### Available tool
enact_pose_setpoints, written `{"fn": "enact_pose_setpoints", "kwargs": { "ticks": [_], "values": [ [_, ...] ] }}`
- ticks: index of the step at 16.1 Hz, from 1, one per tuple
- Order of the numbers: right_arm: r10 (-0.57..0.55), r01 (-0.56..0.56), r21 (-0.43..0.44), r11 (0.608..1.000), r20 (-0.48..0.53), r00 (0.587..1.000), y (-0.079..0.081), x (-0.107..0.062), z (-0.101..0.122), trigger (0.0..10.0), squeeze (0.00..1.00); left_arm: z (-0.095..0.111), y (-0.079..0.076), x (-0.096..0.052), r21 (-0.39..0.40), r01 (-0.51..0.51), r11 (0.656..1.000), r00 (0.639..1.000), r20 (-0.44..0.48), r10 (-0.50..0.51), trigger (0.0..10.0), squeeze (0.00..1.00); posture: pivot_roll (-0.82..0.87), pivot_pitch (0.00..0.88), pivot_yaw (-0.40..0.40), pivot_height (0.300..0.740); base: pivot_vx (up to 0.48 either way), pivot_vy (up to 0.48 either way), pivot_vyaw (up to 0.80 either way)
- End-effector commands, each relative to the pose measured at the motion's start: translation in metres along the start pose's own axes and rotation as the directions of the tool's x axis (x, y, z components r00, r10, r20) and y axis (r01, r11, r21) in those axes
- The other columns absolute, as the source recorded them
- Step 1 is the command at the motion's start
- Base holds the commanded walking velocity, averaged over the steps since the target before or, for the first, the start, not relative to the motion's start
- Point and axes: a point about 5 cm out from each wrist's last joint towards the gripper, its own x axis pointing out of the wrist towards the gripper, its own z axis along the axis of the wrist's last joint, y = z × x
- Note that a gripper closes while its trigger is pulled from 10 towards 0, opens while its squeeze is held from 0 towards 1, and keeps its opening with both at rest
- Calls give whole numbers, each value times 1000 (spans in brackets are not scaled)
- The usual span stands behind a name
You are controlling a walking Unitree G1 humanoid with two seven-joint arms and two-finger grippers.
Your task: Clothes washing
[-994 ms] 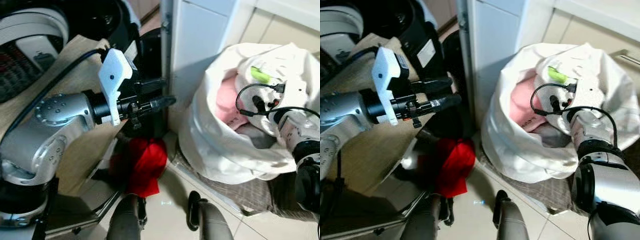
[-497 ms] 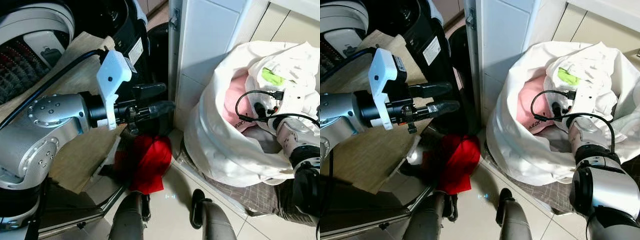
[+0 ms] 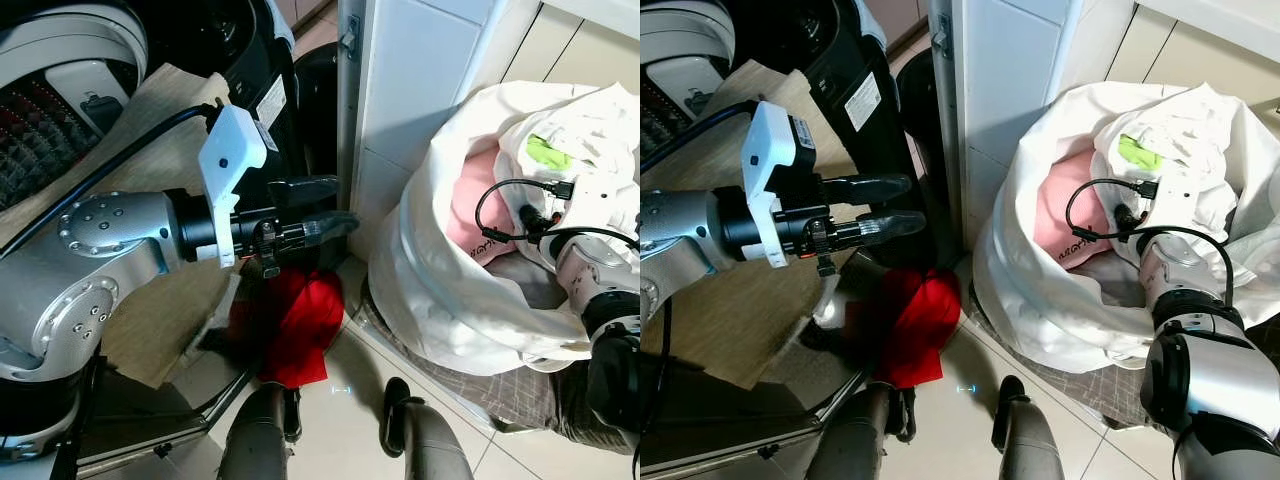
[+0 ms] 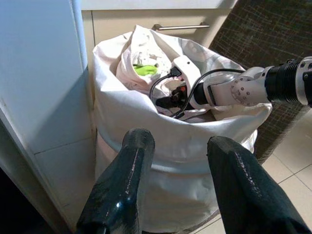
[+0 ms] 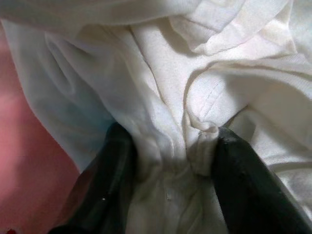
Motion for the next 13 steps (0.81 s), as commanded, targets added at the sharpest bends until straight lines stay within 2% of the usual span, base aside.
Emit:
{"fn": "enact_pose_setpoints", "kwargs": {
  "ticks": [1, 13],
  "values": [
    [-31, 32, 8, 999, -22, 999, -9, -2, -5, 0, 0, 0, -4, 0, 2, 22, 1000, 1000, 3, -22, 10000, 0, 194, 357, 83, 740, 0, 0, 0],
    [-15, 12, 48, 999, 51, 999, -9, -1, 8, 0, 0, -7, -3, 11, -12, -7, 1000, 998, 59, 7, 10000, 0, 100, 310, 63, 740, 0, 0, 0]
  ]
}}
